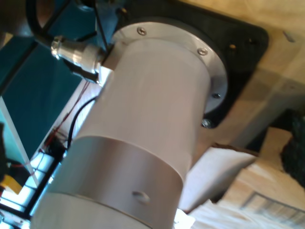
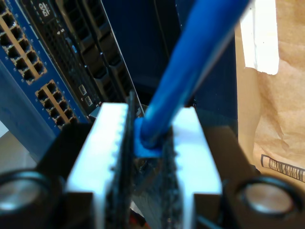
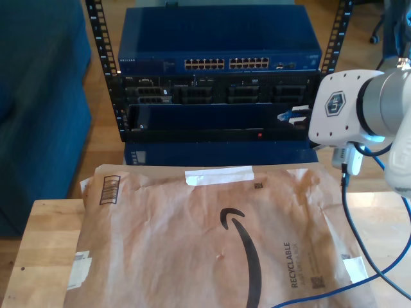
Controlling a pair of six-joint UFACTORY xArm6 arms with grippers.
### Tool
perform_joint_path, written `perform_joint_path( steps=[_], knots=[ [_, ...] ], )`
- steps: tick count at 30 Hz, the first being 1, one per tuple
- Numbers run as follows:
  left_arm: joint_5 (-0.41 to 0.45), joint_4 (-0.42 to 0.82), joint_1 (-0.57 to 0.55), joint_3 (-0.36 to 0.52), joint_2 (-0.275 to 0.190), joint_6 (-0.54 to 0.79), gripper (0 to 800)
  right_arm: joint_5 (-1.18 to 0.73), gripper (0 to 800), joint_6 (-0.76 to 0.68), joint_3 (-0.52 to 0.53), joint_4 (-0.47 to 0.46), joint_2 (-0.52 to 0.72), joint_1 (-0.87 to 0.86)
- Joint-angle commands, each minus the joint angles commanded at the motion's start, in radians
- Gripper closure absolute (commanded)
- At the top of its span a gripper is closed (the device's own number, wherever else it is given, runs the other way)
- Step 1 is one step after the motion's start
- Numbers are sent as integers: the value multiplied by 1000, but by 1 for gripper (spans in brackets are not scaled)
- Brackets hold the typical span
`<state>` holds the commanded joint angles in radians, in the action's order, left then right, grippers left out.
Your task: Grab the cable and plug it in
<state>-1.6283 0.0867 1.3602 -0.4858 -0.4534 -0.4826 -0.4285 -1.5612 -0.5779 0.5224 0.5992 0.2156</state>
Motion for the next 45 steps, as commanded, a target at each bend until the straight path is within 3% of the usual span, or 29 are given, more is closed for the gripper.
perform_joint_path(
  steps=[4,9,13,16,36,39,45],
  knots=[
    [11,15,49,49,-17,28,1,0,799,0,8,0,12,0],
    [129,49,98,118,-21,44,1,0,799,0,18,0,20,0],
    [175,52,121,132,-35,57,1,0,799,0,31,0,20,0],
    [264,52,133,138,-38,60,1,0,799,0,37,0,20,0],
    [267,46,209,144,-41,140,1,3,799,0,35,2,14,3],
    [267,46,209,170,-71,143,1,2,799,0,35,0,15,3],
    [279,46,207,219,-83,183,1,2,799,0,35,0,15,2]
  ],
)
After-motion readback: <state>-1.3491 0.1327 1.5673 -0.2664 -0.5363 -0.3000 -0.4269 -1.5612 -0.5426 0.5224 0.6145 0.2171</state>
